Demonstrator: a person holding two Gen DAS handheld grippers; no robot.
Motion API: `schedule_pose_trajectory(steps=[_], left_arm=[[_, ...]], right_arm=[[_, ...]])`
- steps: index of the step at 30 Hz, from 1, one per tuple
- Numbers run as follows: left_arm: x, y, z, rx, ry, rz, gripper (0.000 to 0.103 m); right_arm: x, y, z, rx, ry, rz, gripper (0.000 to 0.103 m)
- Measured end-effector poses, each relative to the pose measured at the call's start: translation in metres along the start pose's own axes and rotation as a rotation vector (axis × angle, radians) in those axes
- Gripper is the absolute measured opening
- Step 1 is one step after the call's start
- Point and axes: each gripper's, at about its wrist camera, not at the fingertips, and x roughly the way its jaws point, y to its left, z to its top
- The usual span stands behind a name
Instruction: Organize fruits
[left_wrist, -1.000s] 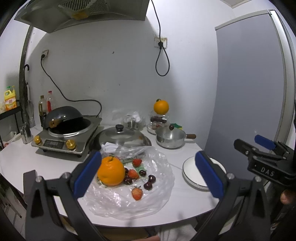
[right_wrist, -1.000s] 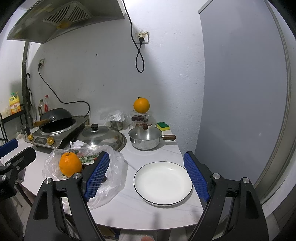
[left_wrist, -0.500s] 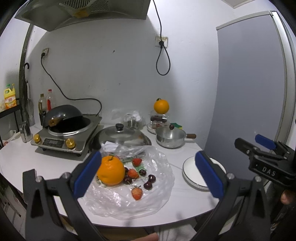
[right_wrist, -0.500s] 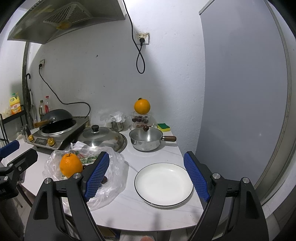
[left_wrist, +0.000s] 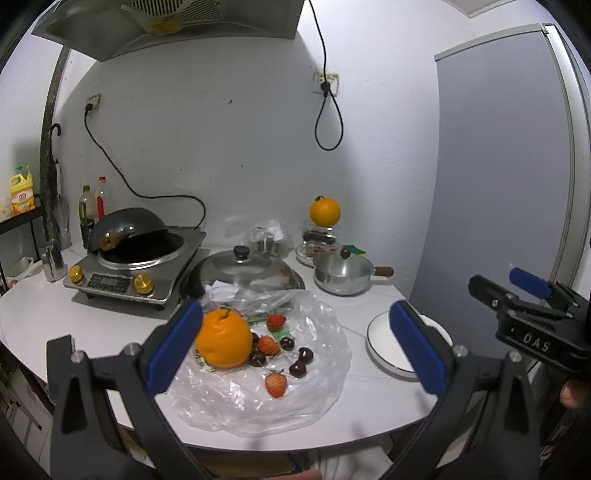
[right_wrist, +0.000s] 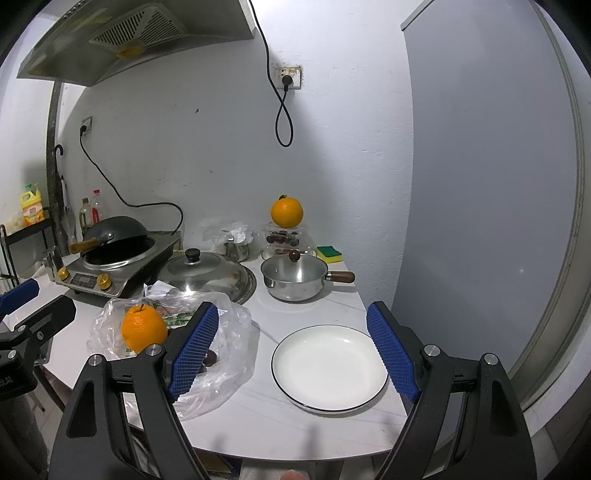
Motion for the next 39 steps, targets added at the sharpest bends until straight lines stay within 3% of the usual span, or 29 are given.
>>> schedule_pose_trajectory(steps=[39], left_arm=[[0.009, 0.005, 0.007, 0.002, 0.001, 0.005, 0.102]], right_arm=[[0.013, 0.002, 0.003, -0.003, 0.001, 0.009, 0.085]])
